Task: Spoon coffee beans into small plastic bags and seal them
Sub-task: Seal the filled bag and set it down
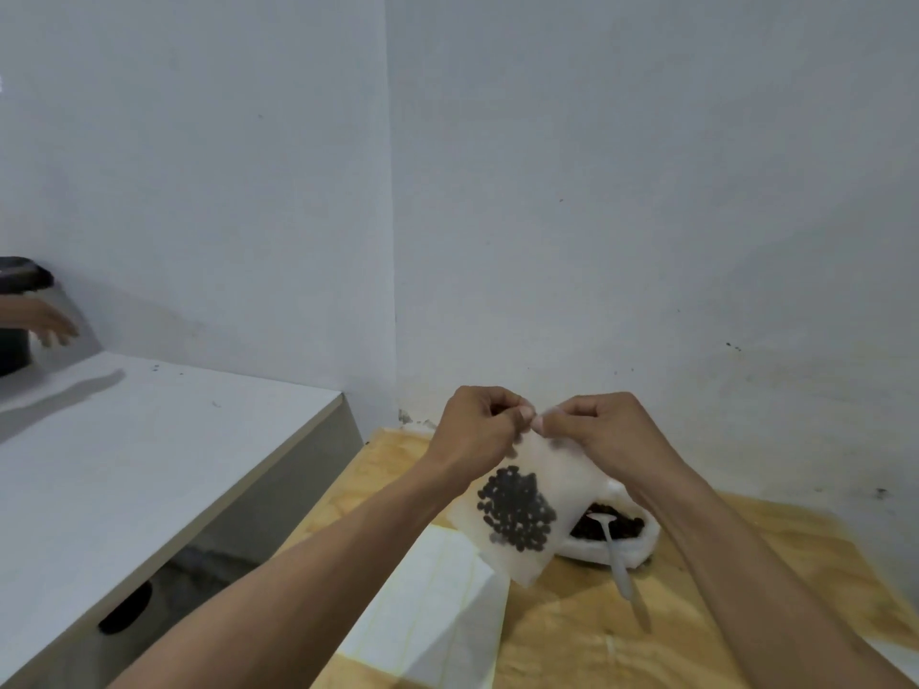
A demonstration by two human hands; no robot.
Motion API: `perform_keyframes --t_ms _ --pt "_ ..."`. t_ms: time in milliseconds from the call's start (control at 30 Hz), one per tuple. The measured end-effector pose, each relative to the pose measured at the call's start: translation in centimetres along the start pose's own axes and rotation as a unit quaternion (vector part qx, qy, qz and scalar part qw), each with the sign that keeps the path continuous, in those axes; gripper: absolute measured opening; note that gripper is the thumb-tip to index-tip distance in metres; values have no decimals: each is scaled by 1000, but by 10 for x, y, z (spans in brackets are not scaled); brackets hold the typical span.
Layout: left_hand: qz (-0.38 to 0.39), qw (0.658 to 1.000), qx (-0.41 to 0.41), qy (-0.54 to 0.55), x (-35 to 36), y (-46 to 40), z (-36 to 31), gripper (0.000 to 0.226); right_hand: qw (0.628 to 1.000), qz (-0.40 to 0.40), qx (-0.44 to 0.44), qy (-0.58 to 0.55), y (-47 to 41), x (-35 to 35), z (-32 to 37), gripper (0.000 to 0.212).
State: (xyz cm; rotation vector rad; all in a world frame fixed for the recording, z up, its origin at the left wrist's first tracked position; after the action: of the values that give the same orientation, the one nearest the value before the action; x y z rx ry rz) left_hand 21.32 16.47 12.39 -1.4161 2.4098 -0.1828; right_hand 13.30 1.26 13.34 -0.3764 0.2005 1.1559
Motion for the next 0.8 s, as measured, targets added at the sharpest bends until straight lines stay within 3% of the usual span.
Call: perform_keyframes --t_ms 267,400,567,800 --pt "-30 998 -48 18 -6 -8 6 14 1000 16 21 0 4 6 -4 9" --pt "-41 998 -52 16 -15 -14 8 16 999 -20 28 12 5 2 -9 17" --pt "-47 997 -55 8 -22 -16 12 20 999 -4 35 13 7 3 -12 11" --pt "-74 995 -60 19 -32 -21 10 16 992 -94 37 77 6 5 -10 52"
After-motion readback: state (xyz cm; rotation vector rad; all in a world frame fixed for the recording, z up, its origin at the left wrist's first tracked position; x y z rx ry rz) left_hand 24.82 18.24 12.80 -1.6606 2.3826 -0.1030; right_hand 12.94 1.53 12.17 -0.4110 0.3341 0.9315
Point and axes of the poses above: each hand's wrist, its own y-axis away from the middle knuckle, its own x-axis out of the palm, z = x × y, the point moved 3 cm from there along -y, towards the middle knuckle, and after that the axes turned 1 degree about z, right-handed, at the moved point
